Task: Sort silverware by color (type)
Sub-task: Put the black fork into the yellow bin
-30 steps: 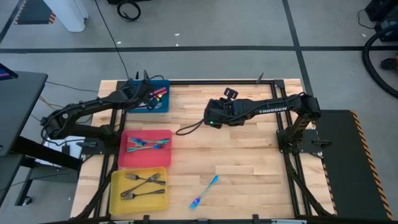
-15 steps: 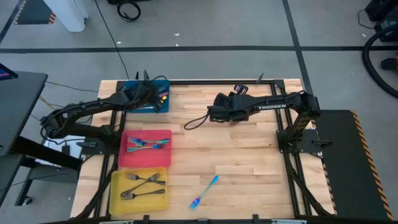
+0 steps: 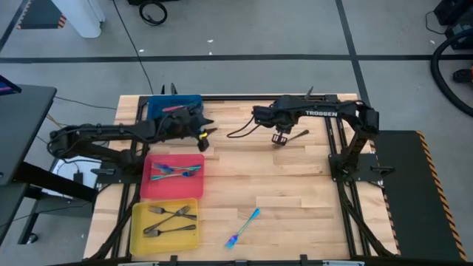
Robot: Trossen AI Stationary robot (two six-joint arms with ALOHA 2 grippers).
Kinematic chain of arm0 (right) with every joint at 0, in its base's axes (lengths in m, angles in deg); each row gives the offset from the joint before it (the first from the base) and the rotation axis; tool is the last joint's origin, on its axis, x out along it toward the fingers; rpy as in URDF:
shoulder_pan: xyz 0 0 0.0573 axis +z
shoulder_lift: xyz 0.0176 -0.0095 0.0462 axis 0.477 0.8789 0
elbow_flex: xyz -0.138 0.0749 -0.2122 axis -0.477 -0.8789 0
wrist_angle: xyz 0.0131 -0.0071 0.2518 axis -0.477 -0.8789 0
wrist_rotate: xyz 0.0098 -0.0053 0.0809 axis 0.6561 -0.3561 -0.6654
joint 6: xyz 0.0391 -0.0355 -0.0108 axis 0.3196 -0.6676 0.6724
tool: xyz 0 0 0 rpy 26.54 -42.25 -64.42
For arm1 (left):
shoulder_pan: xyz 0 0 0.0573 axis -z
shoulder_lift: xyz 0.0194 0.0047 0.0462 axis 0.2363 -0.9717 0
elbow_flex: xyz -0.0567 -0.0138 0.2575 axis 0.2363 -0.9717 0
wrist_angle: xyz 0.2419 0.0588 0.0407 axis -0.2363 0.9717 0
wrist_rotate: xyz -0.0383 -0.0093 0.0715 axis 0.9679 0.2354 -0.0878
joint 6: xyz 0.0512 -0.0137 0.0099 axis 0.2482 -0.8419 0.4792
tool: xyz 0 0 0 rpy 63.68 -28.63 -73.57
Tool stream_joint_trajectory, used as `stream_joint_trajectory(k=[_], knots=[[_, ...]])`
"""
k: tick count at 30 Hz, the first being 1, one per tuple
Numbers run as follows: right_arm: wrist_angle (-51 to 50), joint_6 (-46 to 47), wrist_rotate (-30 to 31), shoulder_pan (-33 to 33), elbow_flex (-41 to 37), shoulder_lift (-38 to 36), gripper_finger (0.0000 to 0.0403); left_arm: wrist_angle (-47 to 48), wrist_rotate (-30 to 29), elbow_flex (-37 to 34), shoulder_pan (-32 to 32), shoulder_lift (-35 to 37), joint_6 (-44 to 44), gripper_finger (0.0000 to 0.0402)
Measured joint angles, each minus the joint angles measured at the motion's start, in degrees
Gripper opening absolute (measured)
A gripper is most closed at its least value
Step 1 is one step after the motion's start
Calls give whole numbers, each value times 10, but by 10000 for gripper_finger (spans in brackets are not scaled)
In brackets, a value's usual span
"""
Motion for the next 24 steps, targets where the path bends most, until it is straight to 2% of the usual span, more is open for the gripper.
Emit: stream_joint_trajectory(k=[3, 9, 14, 16, 20, 24], knots=[[-1, -1, -2, -17, -36, 0, 70, -19, 0, 0, 22, 0, 36, 158], [16, -4, -18, -26, -129, 0, 70, -11, 0, 0, 53, 0, 44, 158], [50, -65, -22, -21, -187, 0, 70, -14, 0, 0, 76, 0, 45, 158], [74, -106, -52, -21, -200, 0, 70, -23, 0, 0, 80, 0, 46, 158], [147, -185, -170, -26, -216, 0, 70, -28, 0, 0, 82, 0, 46, 158], [181, -225, -175, -34, -220, 0, 70, -27, -1, 0, 82, 0, 46, 158]])
